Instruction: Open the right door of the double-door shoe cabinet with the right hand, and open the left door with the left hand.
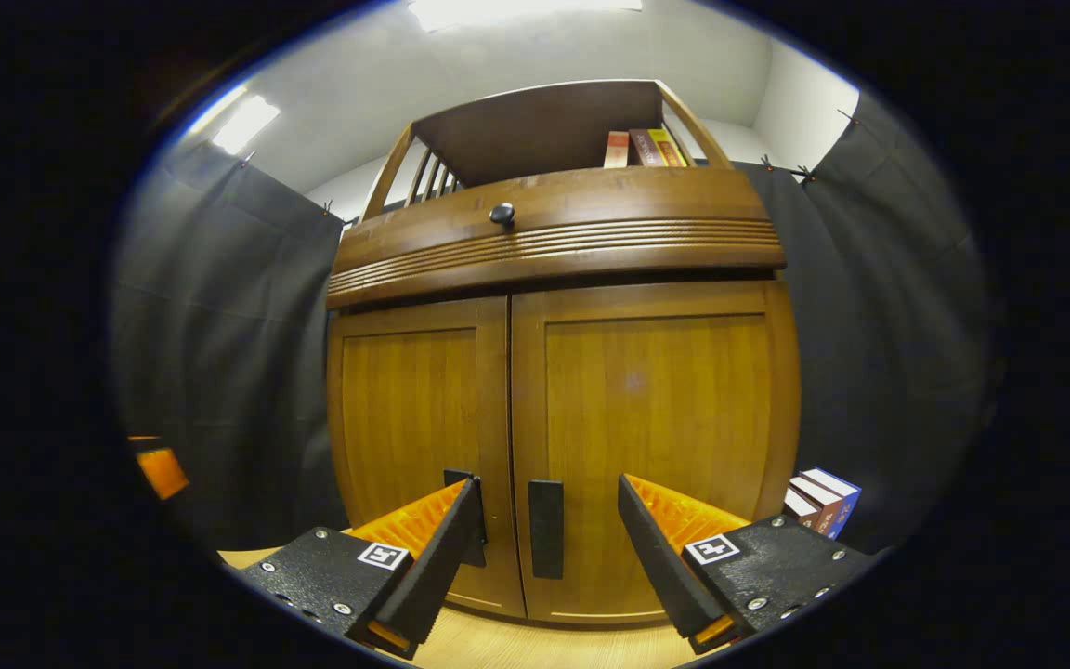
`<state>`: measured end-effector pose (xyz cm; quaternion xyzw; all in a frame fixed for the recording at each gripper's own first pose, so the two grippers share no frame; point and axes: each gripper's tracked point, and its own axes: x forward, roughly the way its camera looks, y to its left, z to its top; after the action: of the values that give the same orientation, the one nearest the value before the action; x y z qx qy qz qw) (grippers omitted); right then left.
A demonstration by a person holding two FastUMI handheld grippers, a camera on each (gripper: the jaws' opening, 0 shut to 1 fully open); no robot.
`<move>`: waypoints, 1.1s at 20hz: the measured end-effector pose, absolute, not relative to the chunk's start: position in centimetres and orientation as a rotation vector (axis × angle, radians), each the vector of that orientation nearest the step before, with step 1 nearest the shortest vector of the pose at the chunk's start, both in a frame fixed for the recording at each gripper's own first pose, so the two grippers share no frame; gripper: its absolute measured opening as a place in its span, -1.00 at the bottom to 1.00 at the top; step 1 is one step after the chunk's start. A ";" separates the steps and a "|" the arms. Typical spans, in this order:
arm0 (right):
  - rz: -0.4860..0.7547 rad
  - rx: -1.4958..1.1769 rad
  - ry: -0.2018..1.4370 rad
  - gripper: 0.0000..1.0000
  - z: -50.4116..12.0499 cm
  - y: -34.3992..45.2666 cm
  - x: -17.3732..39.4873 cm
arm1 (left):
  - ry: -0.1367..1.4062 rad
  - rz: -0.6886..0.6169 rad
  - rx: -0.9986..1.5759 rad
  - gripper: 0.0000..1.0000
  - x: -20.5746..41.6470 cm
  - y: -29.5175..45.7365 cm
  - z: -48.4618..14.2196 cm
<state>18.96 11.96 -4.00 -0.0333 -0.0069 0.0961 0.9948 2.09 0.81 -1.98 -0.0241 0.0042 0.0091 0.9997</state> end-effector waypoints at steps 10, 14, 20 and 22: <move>0.038 -0.104 0.105 0.87 -11.4 11.0 26.2 | 0.019 0.105 -0.020 0.89 1.3 5.7 -2.4; 0.003 -0.083 0.117 0.87 -12.1 10.1 26.9 | 0.021 0.108 -0.022 0.89 1.7 6.2 -2.6; 0.030 -0.108 0.105 1.00 -11.9 10.5 27.5 | 0.021 0.126 -0.005 0.90 2.5 7.3 -2.9; 0.034 -0.120 0.099 0.82 -11.8 10.7 27.7 | 0.025 0.127 -0.013 0.90 2.8 7.3 -3.0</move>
<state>27.75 10.69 -11.81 -0.0597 0.0495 0.0169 0.9968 2.77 7.32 -2.96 -0.0066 0.0127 0.0637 0.9979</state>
